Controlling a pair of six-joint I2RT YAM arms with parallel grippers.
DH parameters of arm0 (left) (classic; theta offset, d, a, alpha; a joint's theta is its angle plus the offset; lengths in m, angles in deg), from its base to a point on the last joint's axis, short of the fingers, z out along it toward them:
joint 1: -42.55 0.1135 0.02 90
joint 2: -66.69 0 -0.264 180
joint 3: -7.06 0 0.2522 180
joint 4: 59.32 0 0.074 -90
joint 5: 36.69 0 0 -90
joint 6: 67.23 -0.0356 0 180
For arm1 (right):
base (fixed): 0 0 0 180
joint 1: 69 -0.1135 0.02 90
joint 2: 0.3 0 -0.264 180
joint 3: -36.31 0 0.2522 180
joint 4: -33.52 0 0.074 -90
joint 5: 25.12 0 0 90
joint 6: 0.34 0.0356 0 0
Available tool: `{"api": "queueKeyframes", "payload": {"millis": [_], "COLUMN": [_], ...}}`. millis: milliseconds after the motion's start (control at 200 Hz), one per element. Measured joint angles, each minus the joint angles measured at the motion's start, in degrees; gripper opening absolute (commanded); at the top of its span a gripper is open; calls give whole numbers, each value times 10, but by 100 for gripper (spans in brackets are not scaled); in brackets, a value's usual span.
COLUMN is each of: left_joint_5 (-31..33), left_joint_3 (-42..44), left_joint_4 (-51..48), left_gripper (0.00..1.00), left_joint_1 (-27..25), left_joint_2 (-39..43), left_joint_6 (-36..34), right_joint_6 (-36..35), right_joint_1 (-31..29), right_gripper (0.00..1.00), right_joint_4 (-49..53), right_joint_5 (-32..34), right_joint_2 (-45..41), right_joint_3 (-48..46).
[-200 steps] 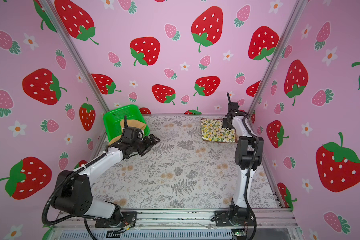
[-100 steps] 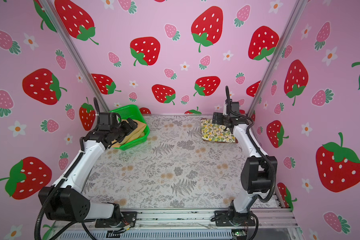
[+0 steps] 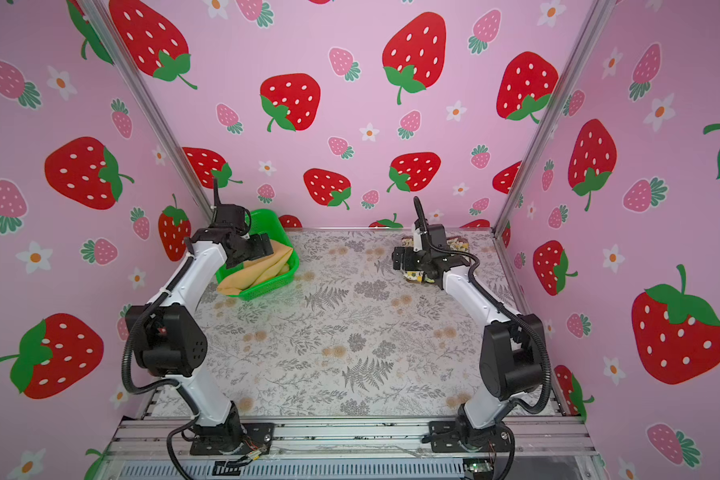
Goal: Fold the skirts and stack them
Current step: 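Grasp the tan skirt in the green basket with the left gripper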
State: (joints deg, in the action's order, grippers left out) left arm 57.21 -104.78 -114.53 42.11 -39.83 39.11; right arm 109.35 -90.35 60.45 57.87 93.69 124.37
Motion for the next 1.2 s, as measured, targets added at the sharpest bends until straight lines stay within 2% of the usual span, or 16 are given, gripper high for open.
{"api": "queueKeyframes", "payload": {"millis": [325, 575, 810, 986, 1196], "left_joint_5": [85, 107, 101, 56, 20], "left_joint_3": [-70, -86, -86, -14, 12], "left_joint_4": [-2, 13, 21, 62, 79], "left_gripper": [93, 92, 89, 89, 89], "left_joint_1": [-36, -52, -51, -52, -53], "left_joint_2": [-112, -157, -168, -128, -110], "left_joint_6": [-140, -212, -225, -224, -223], "right_joint_6": [4, 7, 13, 16, 17], "right_joint_1": [-7, -10, -10, -12, -16], "right_gripper": [100, 100, 100, 100, 100], "right_joint_4": [-16, -19, -29, -29, -35], "right_joint_5": [-6, -9, -16, -23, -31], "right_joint_2": [-6, -6, -5, -5, -5], "right_joint_3": [-39, -47, -66, -75, -75]}}
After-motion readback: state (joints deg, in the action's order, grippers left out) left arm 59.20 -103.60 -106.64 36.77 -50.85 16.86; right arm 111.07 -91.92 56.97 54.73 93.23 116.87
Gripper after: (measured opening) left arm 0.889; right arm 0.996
